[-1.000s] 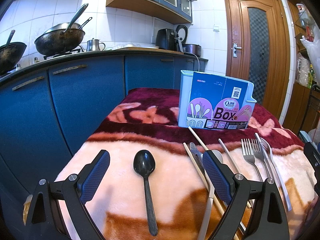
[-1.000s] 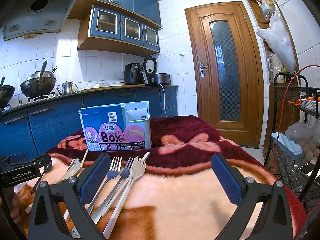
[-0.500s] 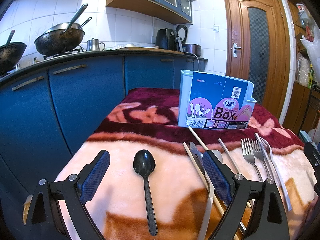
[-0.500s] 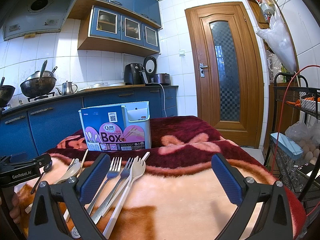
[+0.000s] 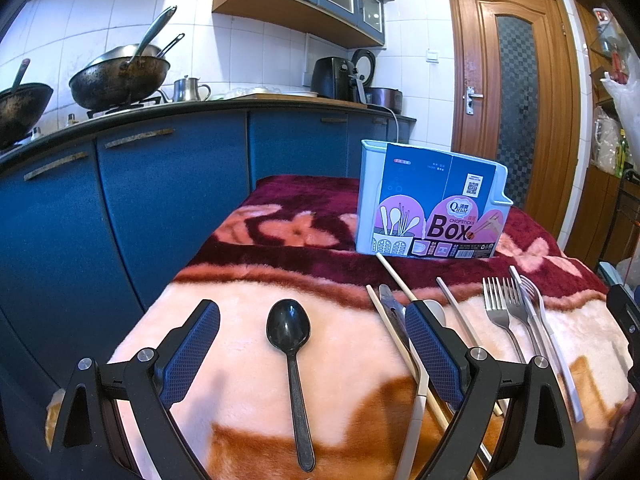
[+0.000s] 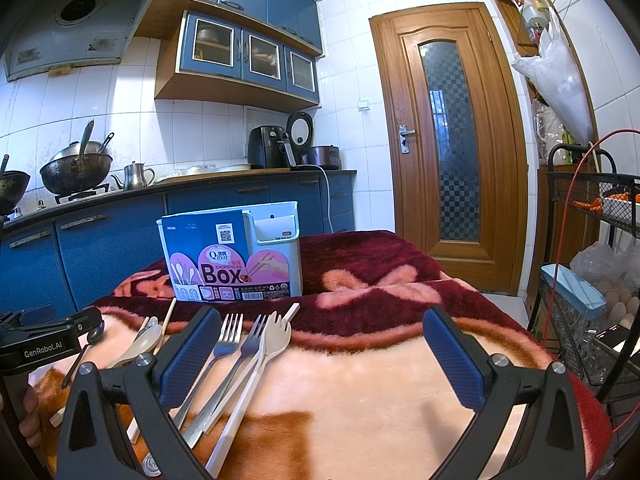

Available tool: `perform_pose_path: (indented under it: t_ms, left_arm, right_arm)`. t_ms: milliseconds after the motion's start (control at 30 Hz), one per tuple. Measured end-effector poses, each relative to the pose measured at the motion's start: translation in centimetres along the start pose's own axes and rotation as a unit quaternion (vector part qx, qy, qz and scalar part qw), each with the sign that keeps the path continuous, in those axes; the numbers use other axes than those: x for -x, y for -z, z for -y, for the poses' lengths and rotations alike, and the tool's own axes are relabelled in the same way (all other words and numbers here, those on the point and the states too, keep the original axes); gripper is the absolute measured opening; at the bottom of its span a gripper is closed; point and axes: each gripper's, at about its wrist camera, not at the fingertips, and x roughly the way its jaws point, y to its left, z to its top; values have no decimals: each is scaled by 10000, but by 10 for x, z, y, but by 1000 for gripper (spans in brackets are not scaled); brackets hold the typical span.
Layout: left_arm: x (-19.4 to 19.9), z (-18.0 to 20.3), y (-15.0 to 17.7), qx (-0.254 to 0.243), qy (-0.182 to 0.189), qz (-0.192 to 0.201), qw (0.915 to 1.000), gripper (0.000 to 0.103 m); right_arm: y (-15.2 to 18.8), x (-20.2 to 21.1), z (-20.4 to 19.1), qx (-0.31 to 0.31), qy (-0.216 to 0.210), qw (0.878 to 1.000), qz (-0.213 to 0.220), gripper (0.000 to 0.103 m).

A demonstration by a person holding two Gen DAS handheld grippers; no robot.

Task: Organize utensils
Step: 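Grasp the black spoon with the left tool while the right tool grasps the white plastic fork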

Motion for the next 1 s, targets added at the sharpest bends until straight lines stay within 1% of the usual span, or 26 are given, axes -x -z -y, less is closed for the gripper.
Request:
perform_pose_path:
  t_ms: [200, 267, 400, 467, 633, 733, 867, 1000]
  left_arm:
    - [0, 0, 0, 5, -12, -56, 10000, 94]
    - [-2, 2, 0, -50, -2, -108, 9999, 94]
    - [-1, 4, 1, -125, 37, -127, 9998, 94]
    - [-2, 2, -3, -165, 99, -239, 9995, 94]
    - [-11, -4, -12, -356, 89, -747, 9965, 94]
    - [-17, -12, -16, -428, 118, -1038, 9936, 94]
    - [-25, -23, -20, -474, 55, -1337, 9899, 94]
    - [-33, -35, -25, -421, 12, -1651, 9854, 94]
  right_arm:
    - [-1, -2, 2, -57, 3, 9998, -166, 103]
    - [-1, -7, 3, -79, -39, 9995, -293, 103]
    - [-4, -16, 5, -91, -122, 9975, -691, 103]
    - [-7, -20, 6, -33, -140, 9957, -913, 103]
    - [-17, -32, 2, 302, -239, 9873, -1542, 103]
    - [-23, -39, 2, 392, -250, 9816, -1850, 103]
    - [-26, -49, 3, 481, -194, 9719, -2297, 103]
    - [-25, -61, 5, 407, -334, 9586, -2800, 101]
